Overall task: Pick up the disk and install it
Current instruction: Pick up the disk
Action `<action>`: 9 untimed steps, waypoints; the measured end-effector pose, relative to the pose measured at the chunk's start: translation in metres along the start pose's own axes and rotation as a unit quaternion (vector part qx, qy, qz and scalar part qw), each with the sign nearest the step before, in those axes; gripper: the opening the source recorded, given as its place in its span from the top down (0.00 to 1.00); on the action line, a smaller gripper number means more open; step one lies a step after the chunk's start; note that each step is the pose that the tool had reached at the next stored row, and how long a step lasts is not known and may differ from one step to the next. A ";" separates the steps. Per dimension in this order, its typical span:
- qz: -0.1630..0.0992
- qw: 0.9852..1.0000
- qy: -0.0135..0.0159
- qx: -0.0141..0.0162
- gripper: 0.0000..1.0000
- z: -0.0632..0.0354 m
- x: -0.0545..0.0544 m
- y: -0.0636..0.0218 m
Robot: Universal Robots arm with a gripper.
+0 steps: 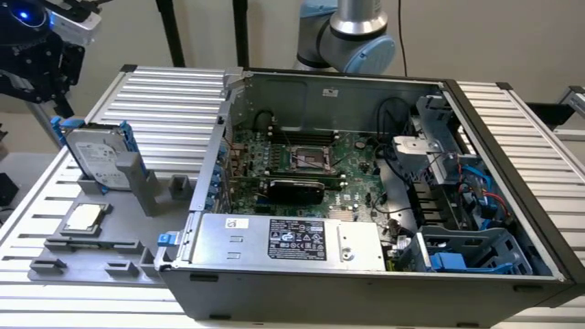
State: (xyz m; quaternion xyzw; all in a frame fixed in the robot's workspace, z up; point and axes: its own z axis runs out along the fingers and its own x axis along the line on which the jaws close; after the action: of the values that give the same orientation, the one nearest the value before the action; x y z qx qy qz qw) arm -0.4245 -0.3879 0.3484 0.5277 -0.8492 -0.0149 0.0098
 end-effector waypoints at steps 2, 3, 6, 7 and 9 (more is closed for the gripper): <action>-0.015 1.000 0.001 0.000 1.00 0.0000 0.000 -0.0002; -0.024 1.000 0.001 0.000 1.00 0.0001 0.000 -0.0002; -0.048 0.999 0.002 0.000 1.00 0.0003 0.000 -0.0004; -0.056 0.998 0.002 0.000 1.00 0.0003 0.000 -0.0004; -0.072 0.997 0.003 0.000 1.00 0.0004 0.000 -0.0003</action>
State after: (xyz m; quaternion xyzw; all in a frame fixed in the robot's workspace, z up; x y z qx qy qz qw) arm -0.4241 -0.3879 0.3479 0.5872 -0.8092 -0.0141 0.0109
